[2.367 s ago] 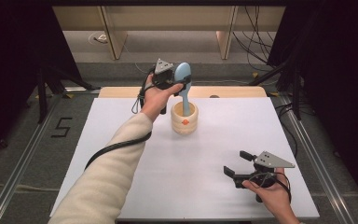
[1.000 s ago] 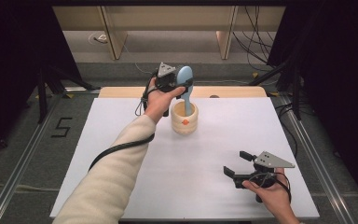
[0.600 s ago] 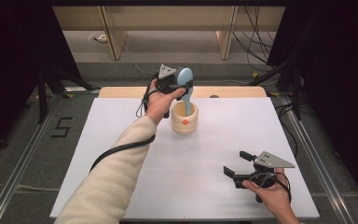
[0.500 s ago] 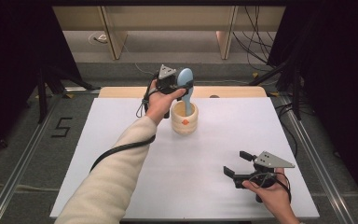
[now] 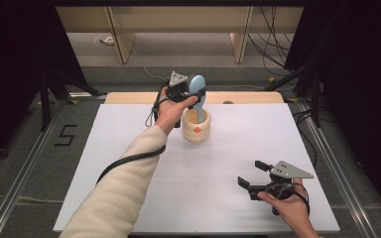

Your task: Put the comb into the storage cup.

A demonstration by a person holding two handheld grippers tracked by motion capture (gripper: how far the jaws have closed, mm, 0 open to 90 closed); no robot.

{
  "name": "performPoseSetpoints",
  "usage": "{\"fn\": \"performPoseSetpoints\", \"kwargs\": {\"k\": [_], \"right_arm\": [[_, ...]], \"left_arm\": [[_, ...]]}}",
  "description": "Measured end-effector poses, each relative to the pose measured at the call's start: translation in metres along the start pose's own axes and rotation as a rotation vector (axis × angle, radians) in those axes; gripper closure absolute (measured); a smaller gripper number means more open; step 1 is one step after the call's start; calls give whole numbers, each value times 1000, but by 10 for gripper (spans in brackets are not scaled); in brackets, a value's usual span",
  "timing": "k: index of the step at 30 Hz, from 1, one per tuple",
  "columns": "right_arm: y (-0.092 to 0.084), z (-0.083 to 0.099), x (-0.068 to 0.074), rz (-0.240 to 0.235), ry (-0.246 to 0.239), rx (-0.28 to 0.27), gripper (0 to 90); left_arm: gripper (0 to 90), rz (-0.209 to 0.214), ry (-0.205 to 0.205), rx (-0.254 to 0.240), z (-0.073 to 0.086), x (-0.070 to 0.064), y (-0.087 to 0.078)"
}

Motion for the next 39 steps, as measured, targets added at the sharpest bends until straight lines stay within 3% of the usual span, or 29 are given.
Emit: {"fn": "performPoseSetpoints", "kwargs": {"k": [39], "right_arm": [[0,1,0,-3,2,2,94]], "left_arm": [[494,2,-31,14,17,0,5]]}}
Point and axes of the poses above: each handheld gripper's, and its own axes: y roughly forward along the jaws, z roughly out of its underside, x roughly to its left, the point moved 9 cm from there along y, roughly forward along the jaws, and after that the axes turned 1 degree about -x, right-handed, at the moved point
